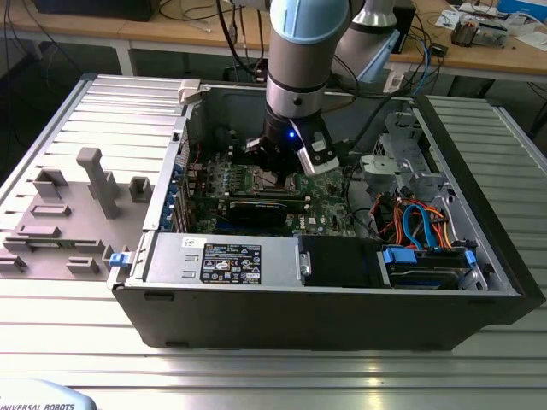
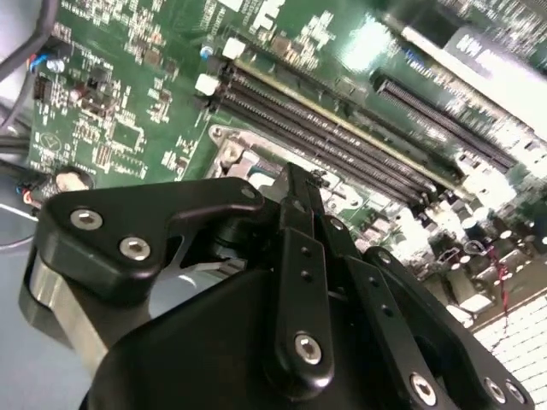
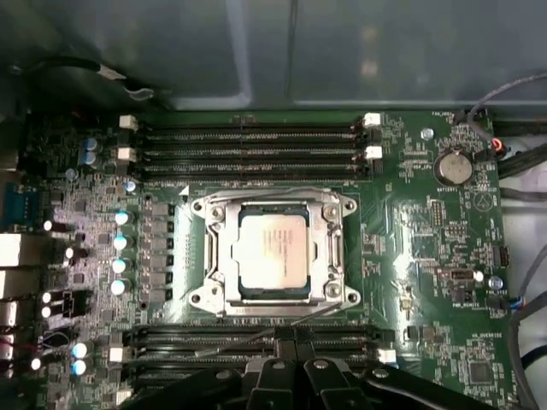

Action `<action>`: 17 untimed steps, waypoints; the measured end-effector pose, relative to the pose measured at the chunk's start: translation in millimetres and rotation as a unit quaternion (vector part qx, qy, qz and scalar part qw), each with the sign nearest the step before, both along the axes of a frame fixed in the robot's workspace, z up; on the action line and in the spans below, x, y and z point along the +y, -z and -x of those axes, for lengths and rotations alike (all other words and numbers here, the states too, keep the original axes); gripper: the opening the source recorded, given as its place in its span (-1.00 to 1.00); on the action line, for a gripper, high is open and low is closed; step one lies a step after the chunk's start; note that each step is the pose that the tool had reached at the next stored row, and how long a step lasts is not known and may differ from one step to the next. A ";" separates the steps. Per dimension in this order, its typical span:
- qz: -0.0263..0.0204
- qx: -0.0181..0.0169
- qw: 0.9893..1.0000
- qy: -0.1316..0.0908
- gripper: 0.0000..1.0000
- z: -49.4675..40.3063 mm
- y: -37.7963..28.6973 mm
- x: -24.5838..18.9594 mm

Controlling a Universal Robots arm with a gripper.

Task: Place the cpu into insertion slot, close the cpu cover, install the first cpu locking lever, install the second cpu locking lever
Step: 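Install the second cpu locking lever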

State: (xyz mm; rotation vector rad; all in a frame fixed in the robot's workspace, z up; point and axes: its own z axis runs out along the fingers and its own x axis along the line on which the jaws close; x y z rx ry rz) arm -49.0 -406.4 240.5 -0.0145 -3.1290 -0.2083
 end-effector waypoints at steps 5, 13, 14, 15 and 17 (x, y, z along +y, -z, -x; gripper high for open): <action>0.000 0.000 1.000 0.000 -0.79 21.2 4.8 -2.4; -0.003 0.000 1.000 0.000 -0.79 28.5 15.6 -3.2; -0.004 0.000 1.000 0.000 -0.79 28.5 15.8 -3.2; -0.004 0.000 1.000 0.000 -0.79 28.5 15.8 -3.2; -0.004 0.000 1.000 0.000 -0.79 28.5 15.7 -3.2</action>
